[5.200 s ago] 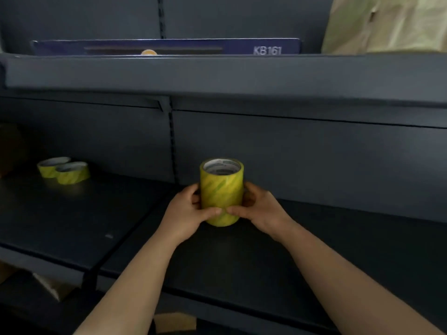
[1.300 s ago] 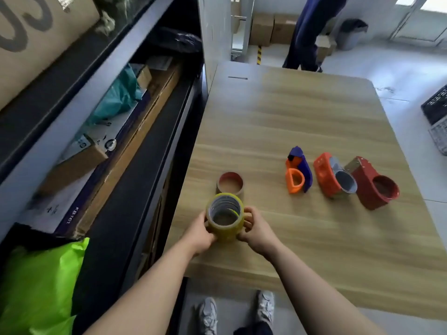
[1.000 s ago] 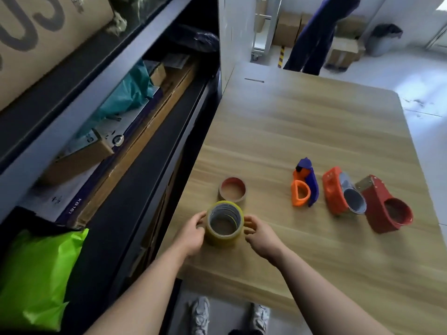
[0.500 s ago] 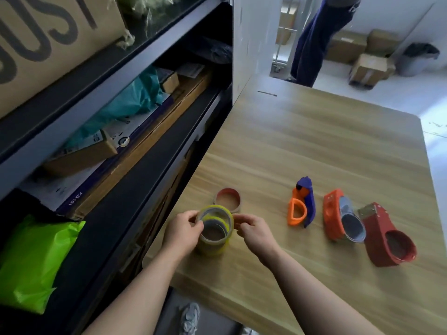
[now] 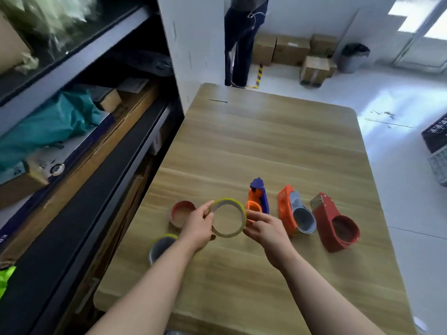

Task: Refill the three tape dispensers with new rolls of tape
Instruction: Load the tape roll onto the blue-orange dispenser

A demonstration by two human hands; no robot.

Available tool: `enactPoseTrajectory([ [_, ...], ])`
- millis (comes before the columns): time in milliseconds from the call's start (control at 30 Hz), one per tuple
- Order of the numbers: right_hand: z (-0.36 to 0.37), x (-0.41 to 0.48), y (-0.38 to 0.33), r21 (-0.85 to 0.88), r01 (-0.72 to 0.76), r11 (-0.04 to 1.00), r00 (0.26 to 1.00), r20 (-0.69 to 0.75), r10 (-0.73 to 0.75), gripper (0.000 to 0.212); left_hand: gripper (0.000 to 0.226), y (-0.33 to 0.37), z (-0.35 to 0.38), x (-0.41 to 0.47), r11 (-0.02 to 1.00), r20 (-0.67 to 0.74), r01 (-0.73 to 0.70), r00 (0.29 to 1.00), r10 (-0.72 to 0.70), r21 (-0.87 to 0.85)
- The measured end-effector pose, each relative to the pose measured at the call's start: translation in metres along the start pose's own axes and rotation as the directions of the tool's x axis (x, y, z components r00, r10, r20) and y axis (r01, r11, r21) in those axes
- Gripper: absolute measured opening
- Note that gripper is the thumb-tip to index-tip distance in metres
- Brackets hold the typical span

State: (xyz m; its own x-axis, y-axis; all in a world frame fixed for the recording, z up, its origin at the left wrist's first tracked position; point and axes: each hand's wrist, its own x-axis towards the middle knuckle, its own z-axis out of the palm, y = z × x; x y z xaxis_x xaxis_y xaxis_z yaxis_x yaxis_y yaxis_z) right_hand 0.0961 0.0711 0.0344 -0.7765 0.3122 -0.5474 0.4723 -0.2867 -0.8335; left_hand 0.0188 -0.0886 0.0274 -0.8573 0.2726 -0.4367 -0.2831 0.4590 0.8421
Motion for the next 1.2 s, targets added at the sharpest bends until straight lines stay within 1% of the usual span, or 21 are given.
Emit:
enactPoseTrajectory([
  [133, -0.027, 0.011, 0.002, 0.004, -0.07, 0.998, 0.997, -0.029, 0.07, 0.023, 0.04, 0.002, 0.023, 0.012, 0.995, 0.073, 0.057, 0.996, -0.051, -0.087],
  [267, -0.044, 0.026, 0.008, -0.101, -0.051, 0.994, 0.999, -0.02, 0.049, 0.038, 0.047, 0.0, 0.041, 0.021, 0.999, 0.161, 0.031, 0.986, -0.032, 0.014],
  [333, -0.05, 0.031, 0.012, -0.142, -0.044, 0.989, 0.999, -0.031, 0.04, 0.041, 0.044, 0.0, 0.048, 0.025, 0.998, 0.156, 0.051, 0.986, -0.054, 0.024],
  [400, -0.055, 0.037, 0.015, -0.153, -0.054, 0.987, 0.998, -0.038, 0.049, 0.039, 0.04, 0.001, 0.054, 0.028, 0.994, 0.14, 0.106, 0.985, -0.101, -0.025],
  [467, -0.057, 0.039, 0.015, -0.141, -0.099, 0.985, 0.995, -0.017, 0.098, 0.038, 0.039, 0.001, 0.056, 0.027, 0.991, 0.114, 0.124, 0.987, -0.118, -0.045],
  [600, -0.054, 0.046, 0.016, -0.095, -0.211, 0.973, 0.977, -0.009, 0.212, 0.031, 0.041, -0.002, 0.054, 0.026, 0.996, 0.038, 0.035, 0.999, -0.038, 0.078],
  [733, -0.048, 0.053, 0.016, -0.057, -0.265, 0.963, 0.963, 0.028, 0.266, 0.039, 0.043, -0.001, 0.044, 0.025, 0.994, 0.071, -0.024, 0.997, 0.017, 0.104],
  [767, -0.046, 0.055, 0.018, -0.059, -0.265, 0.962, 0.963, 0.03, 0.267, 0.038, 0.044, -0.001, 0.04, 0.025, 0.994, 0.085, -0.031, 0.996, 0.022, 0.106],
  [867, -0.037, 0.049, 0.015, -0.155, -0.207, 0.966, 0.976, 0.035, 0.214, 0.016, 0.043, 0.003, 0.028, 0.029, 0.993, 0.15, -0.055, 0.988, 0.038, 0.107],
  [900, -0.035, 0.048, 0.014, -0.172, -0.186, 0.967, 0.981, 0.031, 0.194, 0.015, 0.044, 0.006, 0.025, 0.031, 0.993, 0.179, -0.063, 0.983, 0.044, 0.097],
  [933, -0.033, 0.046, 0.011, -0.163, -0.173, 0.971, 0.983, 0.029, 0.18, 0.016, 0.044, 0.009, 0.023, 0.034, 0.994, 0.209, -0.075, 0.976, 0.056, 0.083],
  [967, -0.031, 0.046, 0.009, -0.119, -0.167, 0.979, 0.985, 0.03, 0.172, 0.019, 0.045, 0.014, 0.021, 0.036, 0.994, 0.237, -0.083, 0.969, 0.064, 0.071],
  [1033, -0.028, 0.044, 0.001, 0.02, -0.181, 0.983, 0.983, 0.029, 0.18, 0.027, 0.046, 0.022, 0.017, 0.04, 0.995, 0.275, -0.094, 0.958, 0.079, 0.043],
  [1067, -0.025, 0.043, -0.004, 0.061, -0.189, 0.98, 0.982, 0.026, 0.188, 0.03, 0.047, 0.025, 0.016, 0.041, 0.994, 0.289, -0.099, 0.953, 0.085, 0.034],
  [1133, -0.017, 0.038, -0.014, 0.049, -0.171, 0.984, 0.985, 0.012, 0.171, 0.028, 0.047, 0.03, 0.014, 0.043, 0.992, 0.325, -0.119, 0.94, 0.102, 0.033],
  [1200, -0.011, 0.037, -0.019, 0.053, -0.155, 0.987, 0.987, -0.041, 0.157, 0.026, 0.045, 0.032, 0.011, 0.045, 0.994, 0.347, -0.107, 0.933, 0.098, 0.007],
])
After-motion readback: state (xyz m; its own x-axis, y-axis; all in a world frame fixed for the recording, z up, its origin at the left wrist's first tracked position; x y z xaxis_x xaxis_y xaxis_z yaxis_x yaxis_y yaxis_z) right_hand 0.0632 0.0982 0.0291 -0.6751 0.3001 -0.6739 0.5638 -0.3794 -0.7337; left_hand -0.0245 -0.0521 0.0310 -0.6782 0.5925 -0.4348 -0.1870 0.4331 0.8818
